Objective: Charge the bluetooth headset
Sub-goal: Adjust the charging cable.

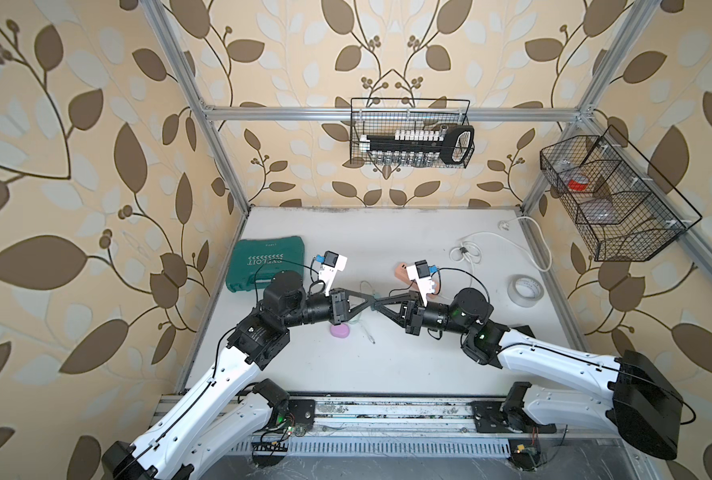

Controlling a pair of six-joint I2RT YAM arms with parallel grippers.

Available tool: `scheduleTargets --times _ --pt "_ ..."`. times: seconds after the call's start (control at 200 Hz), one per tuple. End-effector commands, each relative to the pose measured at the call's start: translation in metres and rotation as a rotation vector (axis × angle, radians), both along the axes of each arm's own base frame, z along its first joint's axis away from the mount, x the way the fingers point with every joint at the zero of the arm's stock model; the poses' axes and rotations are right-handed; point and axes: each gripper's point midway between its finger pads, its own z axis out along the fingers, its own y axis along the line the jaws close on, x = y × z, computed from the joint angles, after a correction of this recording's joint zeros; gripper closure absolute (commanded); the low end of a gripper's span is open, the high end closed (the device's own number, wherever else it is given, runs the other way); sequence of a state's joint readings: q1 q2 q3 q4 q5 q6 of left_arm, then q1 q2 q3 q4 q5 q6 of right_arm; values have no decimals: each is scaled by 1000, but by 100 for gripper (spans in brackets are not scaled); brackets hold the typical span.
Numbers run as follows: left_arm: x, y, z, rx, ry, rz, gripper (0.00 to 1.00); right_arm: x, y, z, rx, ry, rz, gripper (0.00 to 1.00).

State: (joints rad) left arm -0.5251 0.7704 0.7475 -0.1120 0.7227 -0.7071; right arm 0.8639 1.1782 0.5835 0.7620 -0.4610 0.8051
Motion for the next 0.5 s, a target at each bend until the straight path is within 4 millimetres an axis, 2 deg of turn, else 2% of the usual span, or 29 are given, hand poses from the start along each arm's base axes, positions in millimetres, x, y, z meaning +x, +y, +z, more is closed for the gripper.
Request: scheduleTargets --times 0.0,0.115,0.23,0.255,0.405,0.495 --pt "-4 -1 6 -17 -32 -9 100 -3 0 25 43 -54 3 95" --pt "-4 -1 4 -8 -27 -8 100 0 0 22 10 -50 -11 96" --pt "-1 4 0 19 -15 30 42 2 -4 14 -47 -48 -37 96" --pt "-1 5 -1 27 -14 38 34 3 -5 11 -64 -46 -43 96" --pt "1 17 -9 80 4 110 7 9 -17 -7 -151 -26 -82 96" --pt "2 24 -18 122 31 145 4 13 -26 -17 -201 -15 -106 96"
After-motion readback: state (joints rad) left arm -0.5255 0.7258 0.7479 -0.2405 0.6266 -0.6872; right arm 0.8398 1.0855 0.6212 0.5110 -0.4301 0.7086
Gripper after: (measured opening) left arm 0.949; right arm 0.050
